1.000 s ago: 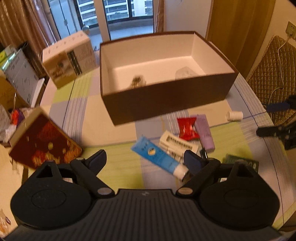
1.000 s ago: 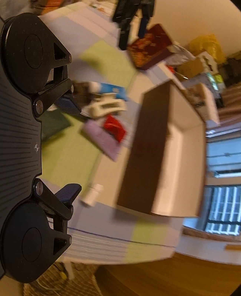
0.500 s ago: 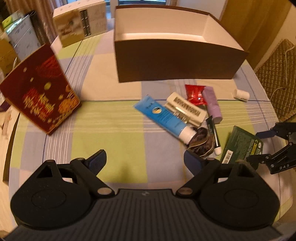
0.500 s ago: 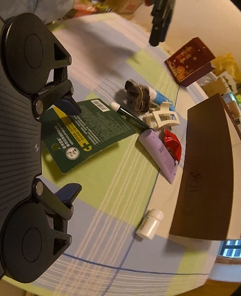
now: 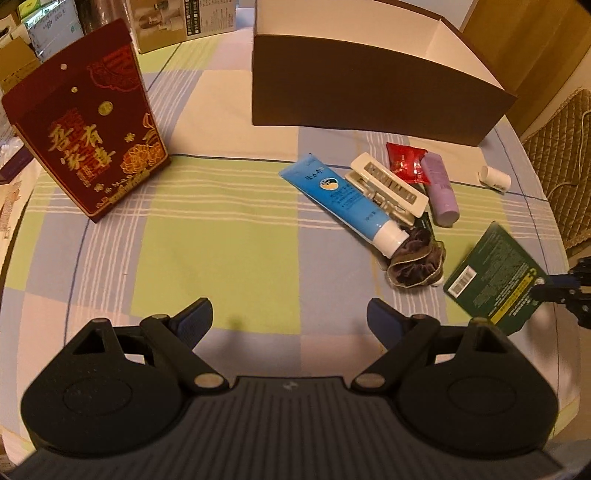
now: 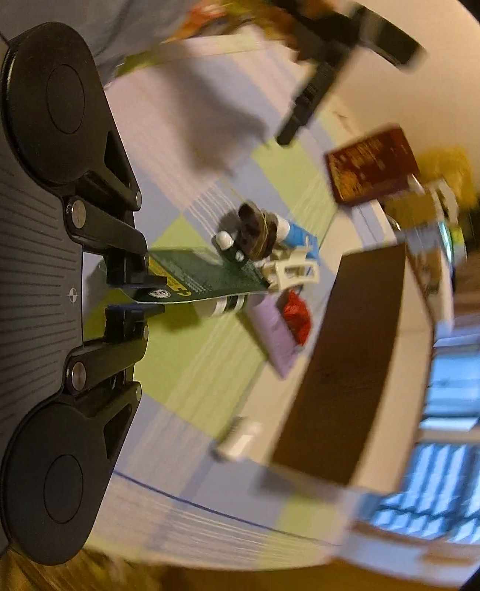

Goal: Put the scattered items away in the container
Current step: 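Grasp the green card with the jar using the right tool, then grasp the blue hand-cream tube with the left tool while the right tool holds the green card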

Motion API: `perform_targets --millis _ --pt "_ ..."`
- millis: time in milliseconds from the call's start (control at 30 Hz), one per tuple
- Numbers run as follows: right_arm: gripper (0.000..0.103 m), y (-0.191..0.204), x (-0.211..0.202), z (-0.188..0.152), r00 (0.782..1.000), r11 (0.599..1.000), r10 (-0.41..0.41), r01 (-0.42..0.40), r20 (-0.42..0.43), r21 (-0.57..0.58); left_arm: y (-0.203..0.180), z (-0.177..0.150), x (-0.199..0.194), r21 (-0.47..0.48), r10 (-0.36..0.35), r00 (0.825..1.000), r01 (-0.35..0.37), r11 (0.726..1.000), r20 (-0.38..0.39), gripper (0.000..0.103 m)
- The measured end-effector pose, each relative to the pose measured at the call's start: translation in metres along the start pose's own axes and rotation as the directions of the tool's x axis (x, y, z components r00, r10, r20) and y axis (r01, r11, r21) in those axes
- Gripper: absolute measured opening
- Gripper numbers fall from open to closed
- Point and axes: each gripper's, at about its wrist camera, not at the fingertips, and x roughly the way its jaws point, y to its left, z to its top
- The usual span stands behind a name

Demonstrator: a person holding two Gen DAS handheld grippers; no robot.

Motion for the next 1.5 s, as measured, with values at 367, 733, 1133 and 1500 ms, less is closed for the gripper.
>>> perform_targets --millis 367,733,1133,1500 --pt "0.07 0.055 -0.004 -0.016 0.997 0.98 0.038 -0.051 -0.072 -0.194 -0.005 -0.002 0.004 0.002 -0.012 1.0 0.012 1.0 -0.001 0.088" --pt "0.073 0.052 0.014 0.001 0.989 0.98 0.142 -0.146 -0.038 -0.137 0.009 -0.017 0.007 -0.032 -0.002 1.0 0.001 0.999 -0.027 0.088" --pt "0.034 0.064 0.067 0.003 0.978 0.951 0.131 -0.171 -0.164 -0.257 0.033 -0.029 0.003 -0.078 0.009 0.999 -0.012 0.997 -0.034 0.088" --pt "0.034 0.027 0.045 -0.017 0.987 0.998 -0.046 0.053 -0.157 0.043 0.025 -0.018 0.011 -0.077 -0.066 0.998 0.065 0.995 -0.011 0.082"
